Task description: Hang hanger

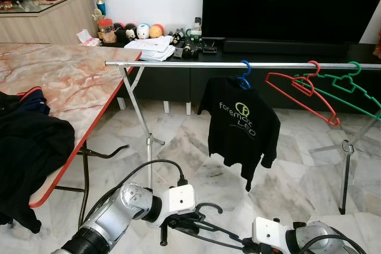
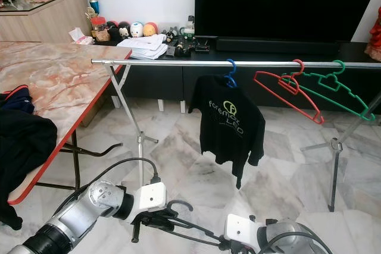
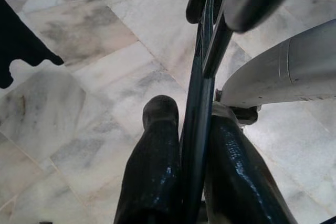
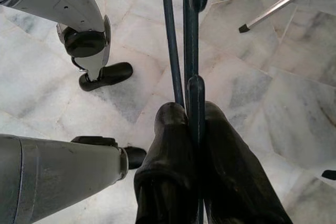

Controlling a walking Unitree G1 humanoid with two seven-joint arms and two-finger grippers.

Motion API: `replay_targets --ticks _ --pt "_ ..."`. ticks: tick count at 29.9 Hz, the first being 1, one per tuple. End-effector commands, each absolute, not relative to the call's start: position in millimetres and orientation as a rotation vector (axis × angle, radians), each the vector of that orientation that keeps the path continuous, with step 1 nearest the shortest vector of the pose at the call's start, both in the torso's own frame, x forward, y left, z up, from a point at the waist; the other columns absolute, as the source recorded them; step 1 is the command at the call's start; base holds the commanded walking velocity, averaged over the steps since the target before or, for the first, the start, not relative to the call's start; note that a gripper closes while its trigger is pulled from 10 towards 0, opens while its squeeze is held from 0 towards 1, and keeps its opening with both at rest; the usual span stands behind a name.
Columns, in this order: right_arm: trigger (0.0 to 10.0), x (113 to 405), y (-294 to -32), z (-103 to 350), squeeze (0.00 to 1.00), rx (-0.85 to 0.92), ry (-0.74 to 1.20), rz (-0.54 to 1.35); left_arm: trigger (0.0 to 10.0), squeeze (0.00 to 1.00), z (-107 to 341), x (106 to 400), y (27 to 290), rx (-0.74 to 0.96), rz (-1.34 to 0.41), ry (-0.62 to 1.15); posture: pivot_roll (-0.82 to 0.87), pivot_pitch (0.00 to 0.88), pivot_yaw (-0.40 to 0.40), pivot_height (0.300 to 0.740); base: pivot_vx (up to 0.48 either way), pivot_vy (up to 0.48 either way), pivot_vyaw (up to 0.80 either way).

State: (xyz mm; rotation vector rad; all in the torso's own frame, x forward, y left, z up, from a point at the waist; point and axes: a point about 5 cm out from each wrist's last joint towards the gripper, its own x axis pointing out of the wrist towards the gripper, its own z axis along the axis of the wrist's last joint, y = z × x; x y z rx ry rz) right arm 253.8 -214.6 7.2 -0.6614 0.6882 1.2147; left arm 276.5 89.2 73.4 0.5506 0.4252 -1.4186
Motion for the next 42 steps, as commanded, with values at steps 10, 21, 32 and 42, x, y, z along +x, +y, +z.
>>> replay_targets --ticks 10,21,32,42 --pt "10.0 246.9 -220.4 2.4 1.0 -0.61 0.748 1.219 0.0 0.0 69.0 274.0 99.8 0.537 -1.388 0.466 0.02 0.0 0.032 0.74 0.0 0.0 0.0" --pt "10.0 257.5 -224.2 10.8 0.0 -0.665 0.717 1.176 0.0 0.0 63.3 278.9 110.5 0.686 -1.342 0.492 0.01 0.0 0.033 0.74 0.0 0.0 0.0" --pt "10.0 265.2 -220.5 12.1 0.0 -0.697 0.695 1.121 0.0 0.0 58.2 277.2 110.0 0.758 -1.335 0.486 0.02 0.0 0.03 0.74 0.0 0.0 0.0" --pt "10.0 245.4 -228.0 -29.1 0.0 -0.639 0.804 0.621 10.0 0.0 59.3 308.4 154.1 0.413 -0.632 0.346 0.03 0.0 0.037 0.74 0.0 0.0 0.0"
